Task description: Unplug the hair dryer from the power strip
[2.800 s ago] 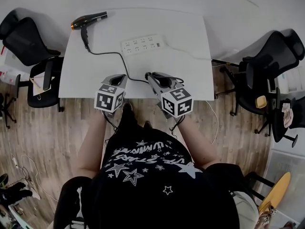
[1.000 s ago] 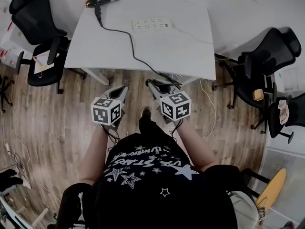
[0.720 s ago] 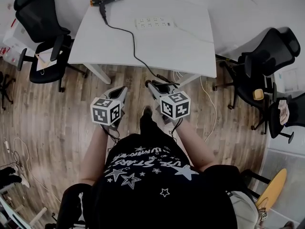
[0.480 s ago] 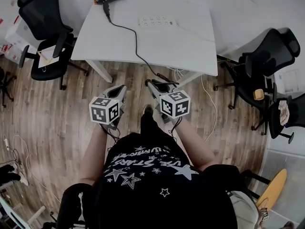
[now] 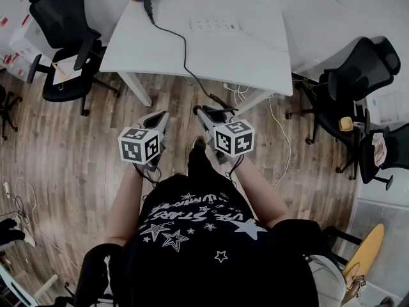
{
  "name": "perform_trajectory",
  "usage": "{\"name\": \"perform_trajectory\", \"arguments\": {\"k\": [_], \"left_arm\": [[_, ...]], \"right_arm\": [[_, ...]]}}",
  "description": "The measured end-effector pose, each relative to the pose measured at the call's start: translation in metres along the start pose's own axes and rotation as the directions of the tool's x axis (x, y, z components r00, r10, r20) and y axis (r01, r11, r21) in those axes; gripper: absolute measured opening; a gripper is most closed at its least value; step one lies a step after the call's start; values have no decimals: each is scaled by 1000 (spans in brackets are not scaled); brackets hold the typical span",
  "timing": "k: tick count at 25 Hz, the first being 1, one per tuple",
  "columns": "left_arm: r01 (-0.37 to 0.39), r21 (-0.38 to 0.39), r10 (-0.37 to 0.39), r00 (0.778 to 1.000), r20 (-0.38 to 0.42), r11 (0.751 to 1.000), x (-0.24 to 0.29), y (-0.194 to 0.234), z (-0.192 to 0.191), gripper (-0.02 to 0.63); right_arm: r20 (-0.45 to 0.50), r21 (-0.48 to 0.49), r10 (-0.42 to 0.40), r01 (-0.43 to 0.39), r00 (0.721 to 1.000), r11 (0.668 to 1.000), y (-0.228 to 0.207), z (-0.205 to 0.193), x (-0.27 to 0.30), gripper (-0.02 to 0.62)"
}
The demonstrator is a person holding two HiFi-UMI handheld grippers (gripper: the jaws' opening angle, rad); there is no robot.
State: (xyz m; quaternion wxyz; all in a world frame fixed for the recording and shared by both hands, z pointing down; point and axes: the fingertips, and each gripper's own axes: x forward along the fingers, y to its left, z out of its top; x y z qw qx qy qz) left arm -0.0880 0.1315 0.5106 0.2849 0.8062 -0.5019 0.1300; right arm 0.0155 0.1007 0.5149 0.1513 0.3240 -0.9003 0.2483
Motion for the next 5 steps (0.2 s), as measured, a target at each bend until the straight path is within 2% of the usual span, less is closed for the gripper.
{"name": "perform_trajectory", "arguments": {"k": [5], "left_arm": [[-10, 26, 10, 1000, 15, 1000, -13, 2, -4, 8]], "right_arm": [[13, -13, 4, -4, 1000, 1000, 15, -3, 0, 81]]}}
